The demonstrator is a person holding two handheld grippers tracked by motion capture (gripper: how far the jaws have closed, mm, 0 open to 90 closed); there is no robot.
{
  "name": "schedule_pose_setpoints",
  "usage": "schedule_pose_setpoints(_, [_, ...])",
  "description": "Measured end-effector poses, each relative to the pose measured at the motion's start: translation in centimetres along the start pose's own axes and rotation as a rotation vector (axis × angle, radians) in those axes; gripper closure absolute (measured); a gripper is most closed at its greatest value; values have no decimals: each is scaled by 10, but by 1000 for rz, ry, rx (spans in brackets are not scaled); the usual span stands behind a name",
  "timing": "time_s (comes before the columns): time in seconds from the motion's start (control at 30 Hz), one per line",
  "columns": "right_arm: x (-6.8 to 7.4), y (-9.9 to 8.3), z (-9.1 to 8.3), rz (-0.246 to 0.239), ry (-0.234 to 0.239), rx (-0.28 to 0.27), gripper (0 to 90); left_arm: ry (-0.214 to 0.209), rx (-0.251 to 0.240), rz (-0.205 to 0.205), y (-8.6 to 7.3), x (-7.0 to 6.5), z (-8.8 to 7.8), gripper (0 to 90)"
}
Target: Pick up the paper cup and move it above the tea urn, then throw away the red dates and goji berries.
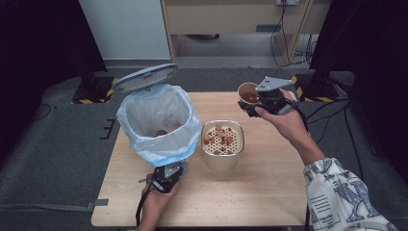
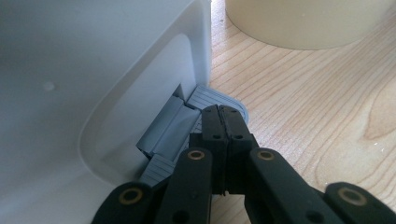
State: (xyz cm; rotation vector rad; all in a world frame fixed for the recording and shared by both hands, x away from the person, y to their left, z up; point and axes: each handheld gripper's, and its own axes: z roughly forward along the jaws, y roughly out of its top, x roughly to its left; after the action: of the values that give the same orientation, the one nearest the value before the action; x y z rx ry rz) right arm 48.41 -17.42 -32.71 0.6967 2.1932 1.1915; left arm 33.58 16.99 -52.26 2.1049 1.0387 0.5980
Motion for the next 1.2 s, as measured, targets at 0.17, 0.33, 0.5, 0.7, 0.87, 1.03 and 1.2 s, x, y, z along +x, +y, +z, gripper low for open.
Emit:
schedule_pose_setpoints(0.17, [1,2,0,-3,3,-3,314,1,2,2,0,0,0,888])
schedule_pose_setpoints(0.33, [1,4,-1,-7,2,-4,314,2,2,4,0,0,0,888])
schedule_pose_setpoints(0.5, [5,7,1,-24,9,-7,314,0,2,3,0,0,0,888])
schedule_pose_setpoints(0.7, [5,12,1,-36,6,-13,313,11,3,-3,0,-1,0,888])
schedule_pose_setpoints(0.87, [9,17,3,-56,16,-12,313,0,3,16,0,1,0,888])
schedule_pose_setpoints(1.03, [12,18,3,-71,13,-11,313,-1,3,16,0,1,0,888])
schedule_pose_setpoints(1.2, [16,20,5,-97,22,-11,313,1,3,17,0,1,0,888])
